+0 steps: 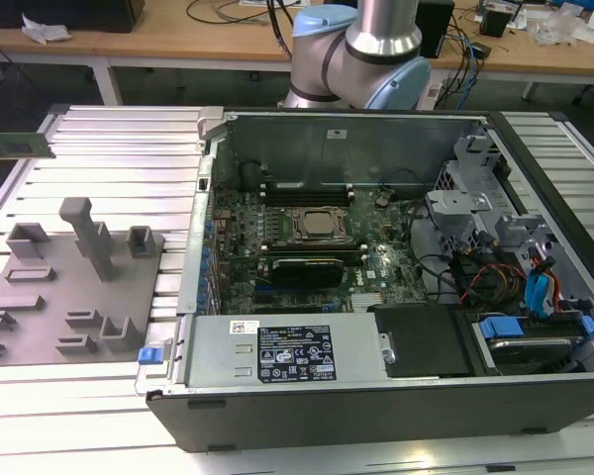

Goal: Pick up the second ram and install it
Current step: 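Pick up the second ram and move it above second insertion slot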

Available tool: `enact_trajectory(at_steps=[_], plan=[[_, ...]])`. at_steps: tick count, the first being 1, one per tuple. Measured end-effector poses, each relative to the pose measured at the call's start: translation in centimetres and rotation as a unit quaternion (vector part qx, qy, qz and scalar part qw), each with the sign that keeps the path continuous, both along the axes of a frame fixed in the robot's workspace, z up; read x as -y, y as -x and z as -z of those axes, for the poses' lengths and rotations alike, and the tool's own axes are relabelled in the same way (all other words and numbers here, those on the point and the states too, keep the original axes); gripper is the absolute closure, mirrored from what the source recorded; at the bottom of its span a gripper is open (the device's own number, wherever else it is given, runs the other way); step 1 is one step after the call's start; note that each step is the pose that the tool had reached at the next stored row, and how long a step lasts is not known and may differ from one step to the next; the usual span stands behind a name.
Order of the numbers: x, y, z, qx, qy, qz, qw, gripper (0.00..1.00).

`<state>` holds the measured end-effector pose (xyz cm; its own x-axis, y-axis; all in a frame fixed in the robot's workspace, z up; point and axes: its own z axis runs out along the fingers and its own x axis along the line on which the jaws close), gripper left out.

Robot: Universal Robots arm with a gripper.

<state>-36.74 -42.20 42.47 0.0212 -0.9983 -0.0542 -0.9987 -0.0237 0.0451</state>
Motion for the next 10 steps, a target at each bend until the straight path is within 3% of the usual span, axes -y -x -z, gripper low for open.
enact_trajectory(at_steps=[10], plan=[[0.00, -4.35, 0.00, -0.0002, 0.0000, 0.000, 1.0000, 0.86]])
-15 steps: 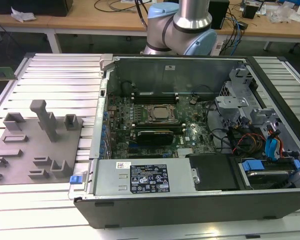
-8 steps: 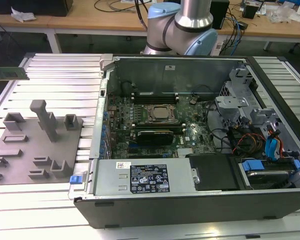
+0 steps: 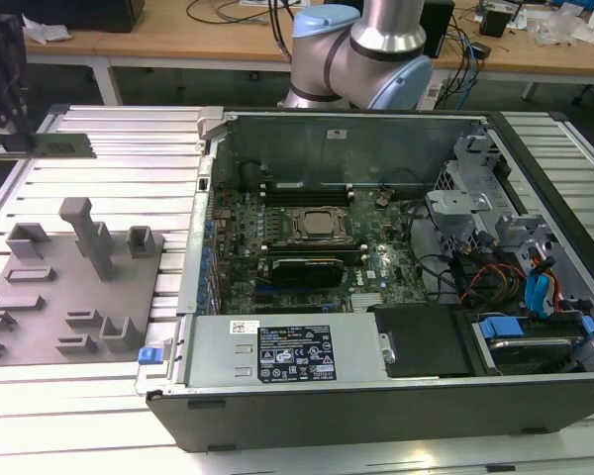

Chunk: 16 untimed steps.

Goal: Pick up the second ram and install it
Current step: 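Pick up the second ram and move it above second insertion slot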

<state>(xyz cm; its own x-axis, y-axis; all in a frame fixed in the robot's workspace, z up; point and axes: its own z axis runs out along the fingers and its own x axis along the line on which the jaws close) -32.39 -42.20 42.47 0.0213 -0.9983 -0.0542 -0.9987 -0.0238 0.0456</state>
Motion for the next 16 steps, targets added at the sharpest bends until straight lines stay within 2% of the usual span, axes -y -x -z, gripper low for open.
enact_trajectory(at_steps=[3, 5, 7, 8, 9, 16], plan=[[0.00, -0.71, 0.00, 0.0000, 0.0000, 0.000, 1.0000, 0.86], [0.00, -1.71, 0.00, -0.0001, 0.0000, 0.000, 1.0000, 0.86], [0.00, -2.17, 0.00, -0.0001, 0.0000, 0.000, 1.0000, 0.86], [0.00, -4.15, 0.00, -0.0002, 0.0000, 0.000, 1.0000, 0.86], [0.00, -5.07, 0.00, -0.0004, 0.0001, 0.000, 1.0000, 0.86], [0.00, -7.45, 0.00, -0.0009, 0.0000, 0.000, 1.0000, 0.86]])
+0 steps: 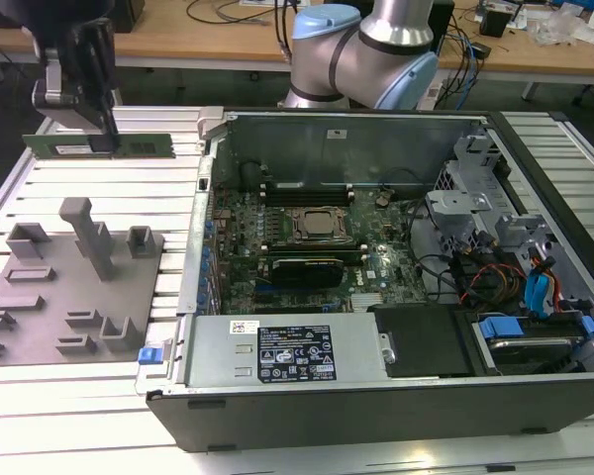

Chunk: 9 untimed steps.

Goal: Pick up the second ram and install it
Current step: 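Pick up the second ram and move it above second insertion slot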

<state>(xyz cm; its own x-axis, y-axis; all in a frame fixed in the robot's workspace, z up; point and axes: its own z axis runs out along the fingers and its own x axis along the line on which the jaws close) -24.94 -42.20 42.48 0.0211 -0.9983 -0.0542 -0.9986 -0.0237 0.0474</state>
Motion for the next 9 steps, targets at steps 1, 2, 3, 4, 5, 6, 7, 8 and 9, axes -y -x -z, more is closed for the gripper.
enact_trajectory(at_steps=[1, 2, 3, 4, 5, 6, 7, 8, 9], plan=[[0.00, -0.29, 0.00, 0.0000, 0.0000, 0.000, 1.0000, 0.86], [0.00, -0.65, 0.00, -0.0001, 0.0000, 0.000, 1.0000, 0.86], [0.00, -0.95, 0.00, -0.0001, 0.0000, 0.000, 1.0000, 0.86], [0.00, -1.42, 0.00, -0.0002, 0.0000, 0.000, 1.0000, 0.86], [0.00, -1.66, 0.00, -0.0002, 0.0000, 0.000, 1.0000, 0.86], [0.00, -1.84, 0.00, -0.0002, 0.0000, 0.000, 1.0000, 0.86], [0.00, -2.27, 0.00, -0.0003, 0.0000, 0.000, 1.0000, 0.86], [0.00, -2.66, 0.00, -0.0005, 0.0000, 0.000, 1.0000, 0.86], [-0.01, -3.29, 0.00, -0.0006, 0.0000, 0.000, 1.0000, 0.86]])
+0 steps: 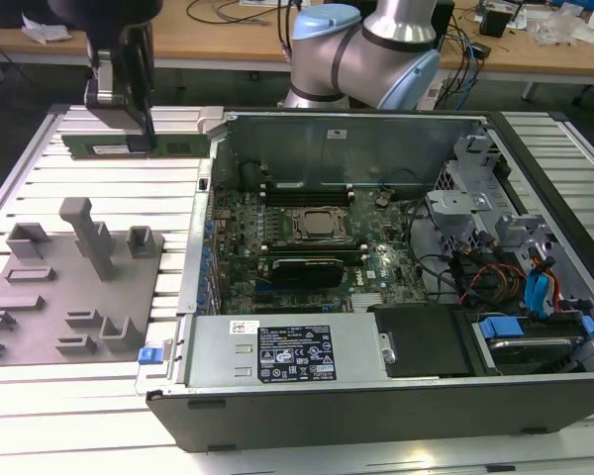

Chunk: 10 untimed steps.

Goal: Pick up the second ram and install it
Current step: 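Pick up the second ram and move it above second insertion slot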

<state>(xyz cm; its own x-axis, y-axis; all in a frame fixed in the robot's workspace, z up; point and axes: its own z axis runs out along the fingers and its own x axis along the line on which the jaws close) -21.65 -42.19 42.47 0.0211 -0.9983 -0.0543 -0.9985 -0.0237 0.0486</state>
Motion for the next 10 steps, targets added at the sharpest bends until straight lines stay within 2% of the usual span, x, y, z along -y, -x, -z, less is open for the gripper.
enact_trajectory(at_steps=[3, 10], plan=[[-0.07, -1.27, 0.00, -0.0003, 0.0000, 0.000, 1.0000, 0.86], [-0.20, -3.01, 0.00, -0.0007, 0.0002, 0.000, 1.0000, 0.86]])
